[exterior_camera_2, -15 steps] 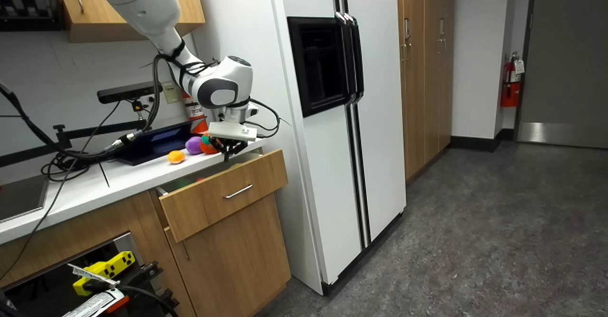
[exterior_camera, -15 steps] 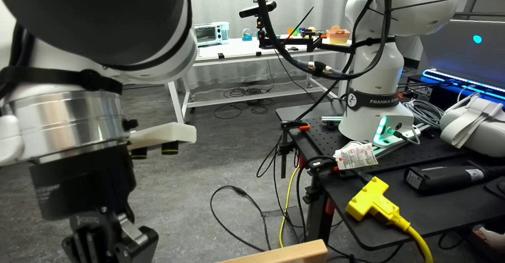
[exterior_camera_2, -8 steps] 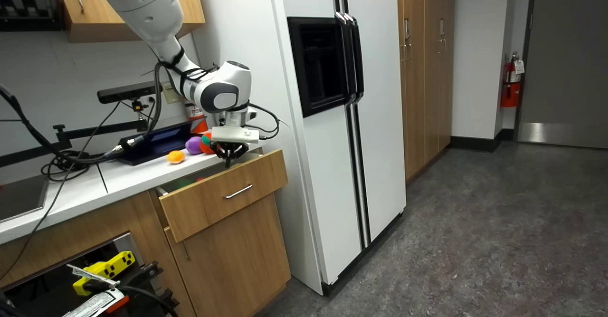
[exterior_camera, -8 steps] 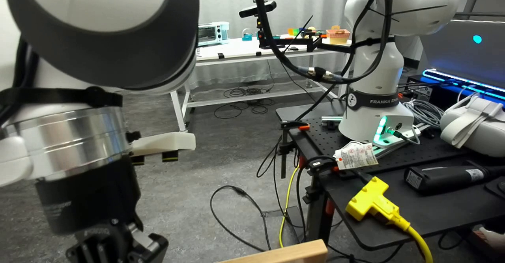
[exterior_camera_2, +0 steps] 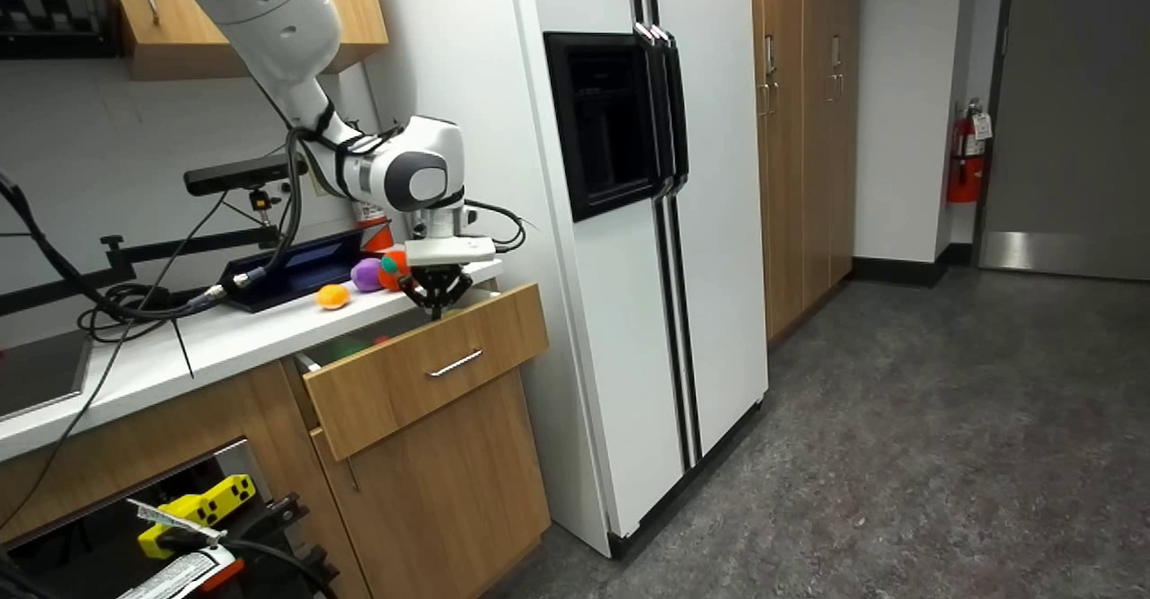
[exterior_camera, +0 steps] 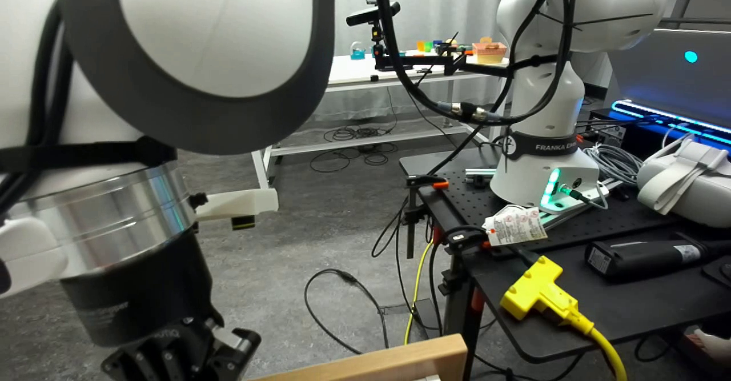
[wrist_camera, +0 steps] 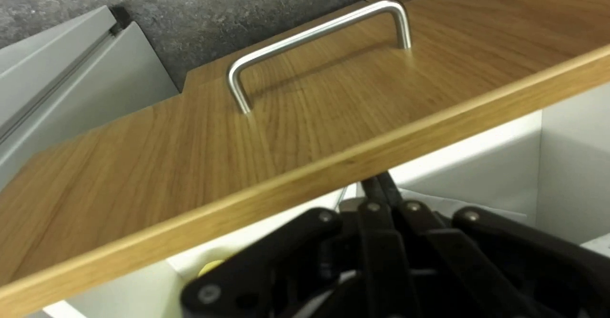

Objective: Open the drawer

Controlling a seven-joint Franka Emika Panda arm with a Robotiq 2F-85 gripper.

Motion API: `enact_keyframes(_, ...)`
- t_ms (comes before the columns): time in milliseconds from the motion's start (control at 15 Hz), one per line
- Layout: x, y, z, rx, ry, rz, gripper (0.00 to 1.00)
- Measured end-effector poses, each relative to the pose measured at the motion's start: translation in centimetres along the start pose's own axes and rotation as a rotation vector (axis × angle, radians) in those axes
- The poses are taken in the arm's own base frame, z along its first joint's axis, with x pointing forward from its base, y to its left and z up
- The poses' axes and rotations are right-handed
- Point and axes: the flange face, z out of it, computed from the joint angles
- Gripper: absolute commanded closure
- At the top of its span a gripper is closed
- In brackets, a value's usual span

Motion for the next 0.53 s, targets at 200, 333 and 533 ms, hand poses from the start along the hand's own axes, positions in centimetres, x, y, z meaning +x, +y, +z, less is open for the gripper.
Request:
enact_keyframes(200, -0.34, 0.01, -0.15, -0.026, -0.068, 0.002, 1.0)
enact_keyframes(333, -0.64, 0.04, -0.2, -0.045, -0.113, 0.022, 1.0)
enact_keyframes(533, -1.03, 0.05, -0.26, -0.07, -0.176, 0.049, 1.0)
